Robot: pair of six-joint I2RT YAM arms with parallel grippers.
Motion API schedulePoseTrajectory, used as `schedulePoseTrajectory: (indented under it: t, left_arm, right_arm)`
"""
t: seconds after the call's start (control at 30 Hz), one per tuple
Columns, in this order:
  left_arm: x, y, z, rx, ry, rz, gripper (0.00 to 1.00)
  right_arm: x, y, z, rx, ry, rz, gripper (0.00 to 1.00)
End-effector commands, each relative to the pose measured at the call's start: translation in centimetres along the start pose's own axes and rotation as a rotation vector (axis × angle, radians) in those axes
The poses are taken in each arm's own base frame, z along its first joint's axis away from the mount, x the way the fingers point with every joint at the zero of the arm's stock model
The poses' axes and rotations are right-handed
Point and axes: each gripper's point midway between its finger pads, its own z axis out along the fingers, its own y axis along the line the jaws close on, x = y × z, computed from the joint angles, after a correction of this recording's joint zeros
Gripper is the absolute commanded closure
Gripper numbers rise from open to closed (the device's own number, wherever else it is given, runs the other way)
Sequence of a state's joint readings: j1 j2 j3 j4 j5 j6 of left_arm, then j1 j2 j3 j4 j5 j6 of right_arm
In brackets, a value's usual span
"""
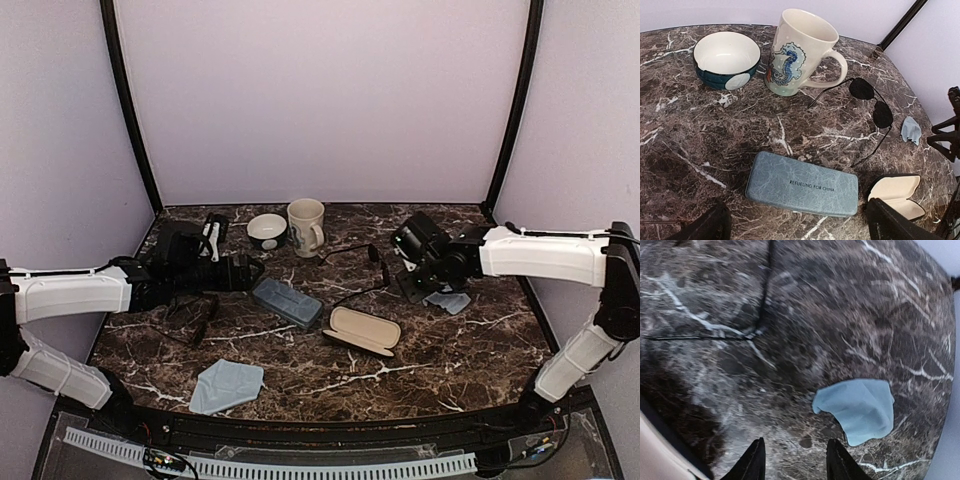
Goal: Organize the sunglasses
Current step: Pick up the glasses cleaning cloth from the center of the board.
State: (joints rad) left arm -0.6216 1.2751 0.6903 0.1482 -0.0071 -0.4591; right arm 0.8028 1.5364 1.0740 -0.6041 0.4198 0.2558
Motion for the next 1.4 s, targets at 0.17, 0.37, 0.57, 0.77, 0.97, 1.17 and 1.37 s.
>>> schedulePoseTrajectory:
  t: [0.17,0.37,0.57,0.77,0.97,1.17,1.37]
  left_arm:
    - [-0.3,-0.8,0.3,0.041,-0.008,-0.004,0.04]
    - [-0.4,-0.9,0.3,0.045,-0.010,-0.010,0.05]
    - [-0.4,-0.9,0.5,0.048,-0.008,-0.007,0.05]
    - [-0.4,-0.9,0.6,0.044,-0.007,-0.007,0.05]
    - [0.0,-0.7,0.7,0.039,-0.001,-0.010,0.05]
    - [-0.2,-0.7,0.6,0.038,-0.007,-0.010,0.05]
    - [-0.1,-0.6,0.7,0.038,-0.005,-0.013,0.05]
  right_arm:
    - [7.1,-5.4,4.0,-0.087,0.197,0.348,0.60]
    - [8.7,-6.8,5.9,-0.103,0.235,0.415,0.63]
    - [8.9,-7.5,7.1,-0.099,0.247,0.417,0.67]
    - [8.8,-8.5,7.5,-0.086,0.246,0.416,0.69]
    - [9.4,-8.9,7.8,-0.083,0.260,0.415,0.71]
    - [10.3,-8.2,8.1,-0.106,0.297,0.416,0.77]
    - [11.2,-7.6,8.1,-0.132,0.316,0.429,0.83]
